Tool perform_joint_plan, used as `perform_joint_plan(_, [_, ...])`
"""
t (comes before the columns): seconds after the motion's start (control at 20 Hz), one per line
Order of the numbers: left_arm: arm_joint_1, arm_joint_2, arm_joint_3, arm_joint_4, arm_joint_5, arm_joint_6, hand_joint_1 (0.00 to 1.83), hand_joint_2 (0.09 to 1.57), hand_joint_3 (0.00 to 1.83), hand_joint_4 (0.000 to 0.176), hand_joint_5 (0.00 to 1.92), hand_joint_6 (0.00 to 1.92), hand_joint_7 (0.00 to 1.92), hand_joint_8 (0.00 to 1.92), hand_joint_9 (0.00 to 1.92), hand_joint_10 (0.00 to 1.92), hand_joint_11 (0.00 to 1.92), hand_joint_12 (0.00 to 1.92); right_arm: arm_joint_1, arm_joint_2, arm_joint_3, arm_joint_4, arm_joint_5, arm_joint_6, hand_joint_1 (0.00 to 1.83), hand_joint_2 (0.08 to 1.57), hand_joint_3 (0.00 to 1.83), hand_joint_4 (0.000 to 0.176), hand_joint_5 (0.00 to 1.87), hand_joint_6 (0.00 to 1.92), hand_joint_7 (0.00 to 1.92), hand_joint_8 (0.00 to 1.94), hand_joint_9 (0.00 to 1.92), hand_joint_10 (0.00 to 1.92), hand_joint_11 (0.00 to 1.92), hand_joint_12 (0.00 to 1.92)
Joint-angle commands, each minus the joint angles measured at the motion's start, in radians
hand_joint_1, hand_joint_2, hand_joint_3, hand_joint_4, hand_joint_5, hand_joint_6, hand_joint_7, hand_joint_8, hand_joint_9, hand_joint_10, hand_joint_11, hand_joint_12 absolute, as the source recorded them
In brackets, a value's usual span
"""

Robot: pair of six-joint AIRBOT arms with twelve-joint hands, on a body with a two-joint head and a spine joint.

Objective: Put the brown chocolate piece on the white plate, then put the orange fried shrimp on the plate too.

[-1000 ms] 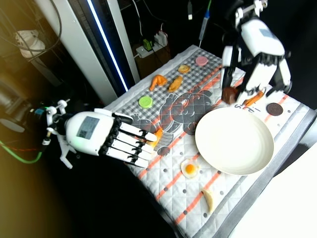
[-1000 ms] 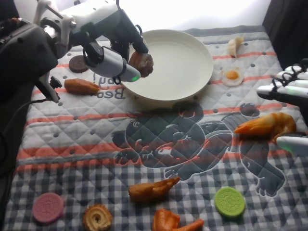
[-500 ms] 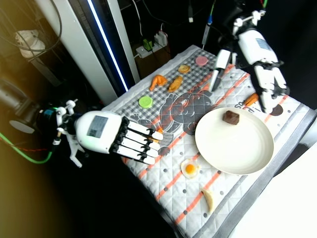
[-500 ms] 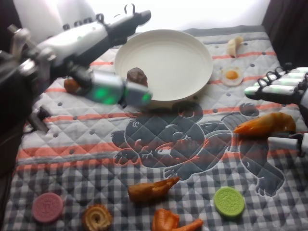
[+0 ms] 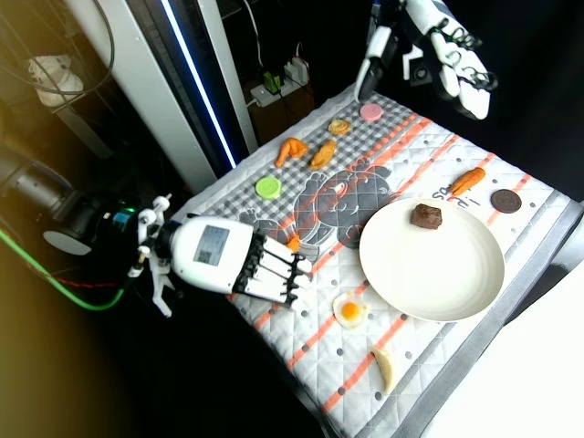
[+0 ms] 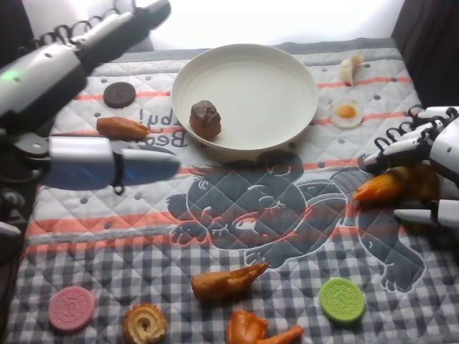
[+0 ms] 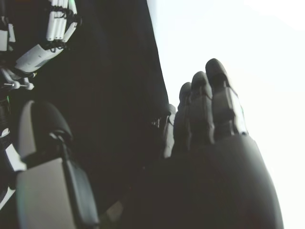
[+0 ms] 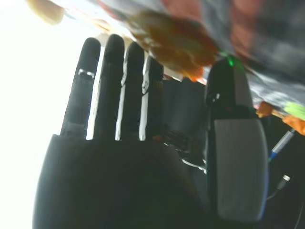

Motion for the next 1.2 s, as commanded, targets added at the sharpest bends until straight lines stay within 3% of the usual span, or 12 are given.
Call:
perform_joint_plan(0.0, [-0.003,0.008,-0.005,0.010,-0.143,-0.007,0.88,0.84,0.00,0.151,0.01,0.00,0.14,0.00,0.17,0.01,0.00,0.69,0.008,-0.004,0.001,0.005,0.077,-0.005,1.24,1.10,0.00,0.000,0.93,0.88,1.09,0.91,1.10,0.65,0.84,1.46])
perform_joint_plan(0.05, [0.006,0.015,-0.010,0.003,-0.148,-0.007,0.88,0.84,0.00,0.151,0.01,0.00,0.14,0.00,0.17,0.01,0.00,0.69,0.008,-0.004,0.000,0.001,0.077,-0.005,1.24,1.10,0.00,0.000,0.93,0.88,1.09,0.91,1.10,0.65,0.84,1.46])
perform_joint_plan(0.1, [0.014,0.019,-0.012,-0.004,-0.151,-0.007,0.86,0.85,0.00,0.149,0.03,0.00,0.17,0.00,0.22,0.01,0.00,0.70,0.008,-0.004,-0.002,-0.002,0.077,-0.005,1.25,1.10,0.00,0.000,0.98,0.88,1.05,1.05,0.98,1.12,0.90,1.54])
perform_joint_plan(0.35, [0.041,0.022,-0.015,-0.037,-0.173,-0.007,0.83,0.87,0.00,0.138,0.07,0.00,0.21,0.00,0.24,0.00,0.00,0.71,0.022,0.008,-0.008,-0.005,0.097,0.000,1.24,1.12,0.00,0.000,0.91,1.03,1.04,1.05,1.00,1.22,0.97,1.55])
perform_joint_plan(0.4, [0.045,0.023,-0.015,-0.044,-0.181,-0.008,0.84,0.87,0.00,0.123,0.07,0.00,0.20,0.00,0.25,0.00,0.00,0.69,0.030,0.018,-0.011,-0.009,0.108,0.000,1.35,1.11,0.00,0.000,0.91,1.02,1.03,0.95,0.97,1.22,0.89,1.61])
perform_joint_plan(0.5, [0.054,0.028,-0.017,-0.061,-0.203,-0.009,0.82,0.87,0.00,0.120,0.06,0.00,0.20,0.00,0.25,0.00,0.00,0.73,0.049,0.027,-0.007,-0.011,0.115,0.000,1.26,1.11,0.00,0.000,0.93,1.02,1.04,0.99,0.95,1.23,0.85,1.65])
perform_joint_plan(0.55, [0.062,0.032,-0.018,-0.069,-0.214,-0.017,0.83,0.87,0.00,0.115,0.04,0.00,0.19,0.00,0.23,0.00,0.00,0.80,0.069,0.028,0.003,-0.010,0.116,0.000,1.24,1.11,0.00,0.000,0.94,0.94,1.03,1.09,0.92,1.38,0.85,1.73])
perform_joint_plan(0.65, [0.076,0.037,-0.012,-0.074,-0.225,-0.068,0.85,0.87,0.00,0.128,0.04,0.00,0.20,0.00,0.23,0.00,0.00,0.81,0.128,0.019,0.029,-0.011,0.113,0.000,1.24,1.11,0.00,0.000,0.93,0.97,1.03,1.08,0.89,1.37,0.82,1.71])
perform_joint_plan(0.75, [0.082,0.037,0.002,-0.075,-0.226,-0.118,0.79,0.88,0.00,0.152,0.02,0.00,0.22,0.00,0.26,0.00,0.00,0.87,0.209,-0.007,0.062,-0.036,0.085,0.000,1.22,1.11,0.00,0.000,0.89,1.11,1.08,0.90,0.91,1.14,0.81,1.52])
perform_joint_plan(1.0, [0.090,0.037,0.021,-0.070,-0.233,-0.187,0.77,0.88,0.00,0.145,0.02,0.00,0.22,0.00,0.24,0.00,0.00,0.87,0.449,-0.157,0.181,-0.155,-0.064,-0.001,1.24,1.10,0.00,0.000,0.94,0.96,1.08,0.99,0.97,1.24,0.83,1.61])
perform_joint_plan(1.1, [0.089,0.031,0.029,-0.065,-0.228,-0.191,0.80,0.87,0.00,0.133,0.03,0.00,0.22,0.00,0.21,0.00,0.00,0.76,0.511,-0.242,0.246,-0.178,-0.131,-0.001,1.24,1.09,0.00,0.000,0.92,1.08,1.13,0.80,1.03,0.99,0.89,1.35])
perform_joint_plan(1.15, [0.085,0.027,0.034,-0.062,-0.222,-0.192,0.80,0.87,0.00,0.140,0.02,0.00,0.21,0.00,0.21,0.00,0.00,0.76,0.521,-0.266,0.265,-0.185,-0.148,-0.002,1.24,1.15,0.01,0.000,0.78,1.14,1.03,1.08,1.00,1.11,0.88,1.54])
